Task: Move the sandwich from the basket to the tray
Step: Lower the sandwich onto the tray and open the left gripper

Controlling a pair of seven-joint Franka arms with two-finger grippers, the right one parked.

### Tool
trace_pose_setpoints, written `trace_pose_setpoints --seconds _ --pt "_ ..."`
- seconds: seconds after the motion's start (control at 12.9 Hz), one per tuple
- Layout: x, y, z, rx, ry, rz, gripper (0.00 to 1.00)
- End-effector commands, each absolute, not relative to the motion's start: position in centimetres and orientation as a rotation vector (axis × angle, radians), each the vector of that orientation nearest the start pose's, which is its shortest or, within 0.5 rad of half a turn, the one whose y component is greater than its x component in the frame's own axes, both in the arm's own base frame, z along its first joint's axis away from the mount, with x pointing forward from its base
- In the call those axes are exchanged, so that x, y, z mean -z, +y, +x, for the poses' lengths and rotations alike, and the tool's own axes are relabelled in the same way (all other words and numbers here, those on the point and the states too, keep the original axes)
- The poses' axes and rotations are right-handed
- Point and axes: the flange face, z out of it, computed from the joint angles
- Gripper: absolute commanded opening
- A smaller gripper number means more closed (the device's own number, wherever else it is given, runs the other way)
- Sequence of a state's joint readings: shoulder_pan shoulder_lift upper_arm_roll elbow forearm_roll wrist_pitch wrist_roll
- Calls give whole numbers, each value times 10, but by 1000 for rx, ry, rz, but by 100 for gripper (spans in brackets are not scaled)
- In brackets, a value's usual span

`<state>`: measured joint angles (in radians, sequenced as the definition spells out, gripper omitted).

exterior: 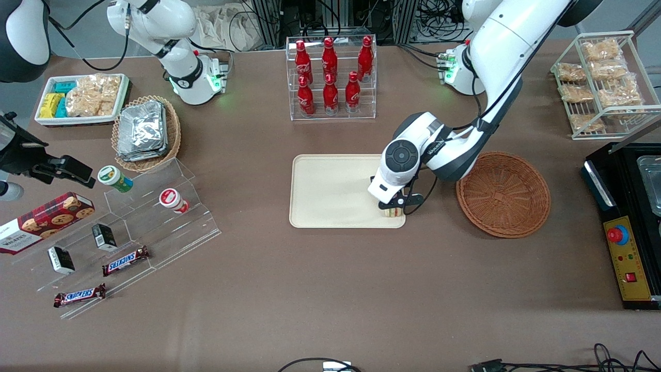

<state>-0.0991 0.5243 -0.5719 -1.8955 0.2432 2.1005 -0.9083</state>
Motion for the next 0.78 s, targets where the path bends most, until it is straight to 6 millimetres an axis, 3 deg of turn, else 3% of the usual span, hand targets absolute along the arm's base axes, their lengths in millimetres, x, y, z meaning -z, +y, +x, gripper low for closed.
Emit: trace_pose_setpoints --seconds 0.0,0.16,0.31,0.47,0.7 --pt "-255 -355 491 -303 -198 -3010 100" --pt "-274 -353 495 -294 -211 -2998 100" --pt "-316 -353 499 -261 -211 -2979 100" --pt "-373 -349 501 -208 -223 -2960 100" --pt "-480 -331 512 -238 -198 -2992 100"
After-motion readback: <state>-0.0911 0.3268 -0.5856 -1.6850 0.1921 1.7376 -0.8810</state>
